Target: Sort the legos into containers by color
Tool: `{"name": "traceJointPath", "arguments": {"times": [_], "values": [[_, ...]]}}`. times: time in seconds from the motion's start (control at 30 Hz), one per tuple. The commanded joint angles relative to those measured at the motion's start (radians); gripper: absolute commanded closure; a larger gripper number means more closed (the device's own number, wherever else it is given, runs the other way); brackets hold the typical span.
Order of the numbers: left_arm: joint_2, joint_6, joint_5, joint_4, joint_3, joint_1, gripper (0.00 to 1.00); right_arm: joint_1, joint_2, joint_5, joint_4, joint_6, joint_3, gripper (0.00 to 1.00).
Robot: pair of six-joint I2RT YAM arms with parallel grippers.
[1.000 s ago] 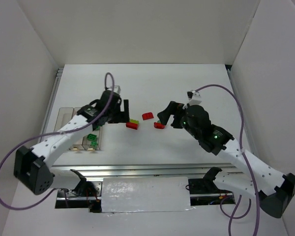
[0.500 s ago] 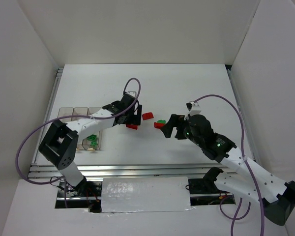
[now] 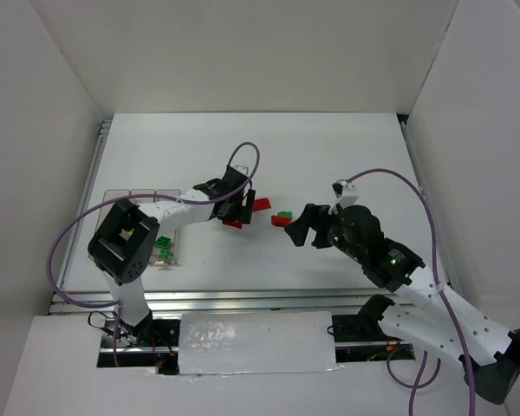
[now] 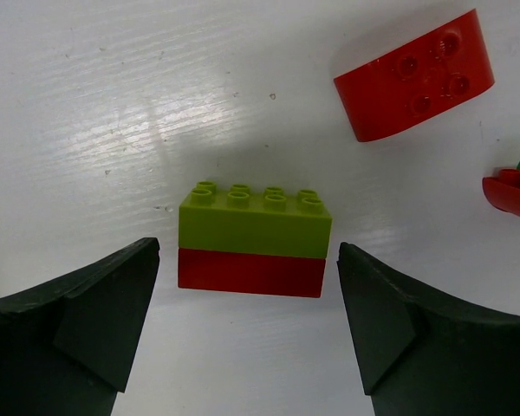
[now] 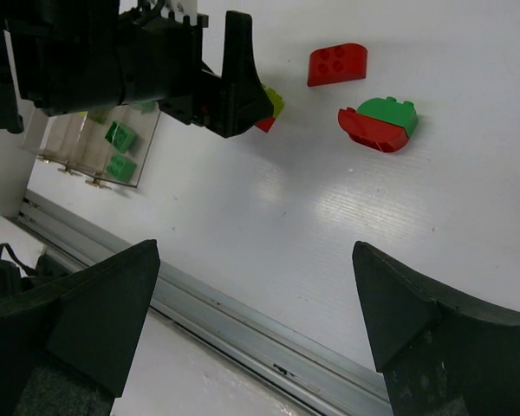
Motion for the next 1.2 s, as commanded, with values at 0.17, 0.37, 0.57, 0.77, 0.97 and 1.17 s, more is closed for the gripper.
{"name": "traceJointPath", "arguments": {"times": [0.17,0.37,0.57,0.77,0.97,1.17], "values": [[0.034,0.028,0.025,0.076,-0.029,0.001,0.2,-0.003,-0.013,0.005,0.008,-0.015,-0.009,0.0],[0.053,0.038,0.036,0.079,-0.033,0.001,0.28,-0.005,-0.01,-0.002,0.024,-0.017,-0.017,0.0],[-0.005,0.061,0.065,0.102,-0.062,-0.005,1.0,-0.015,-0.01,0.138,-0.031,0.061,-0.008,0.0],[-0.258,0.182,0.119,0.206,-0.184,-0.103,1.0,-0.123,-0.094,0.006,-0.022,0.092,0.023,0.0],[-0.533,0.309,0.088,0.301,-0.317,-0.363,1.0,-0.151,-0.079,-0.067,-0.116,0.097,0.142,0.03],[-0.641,0.369,0.119,0.321,-0.328,-0.466,1.0,-0.149,-0.025,-0.276,-0.064,0.093,0.149,0.09]]}}
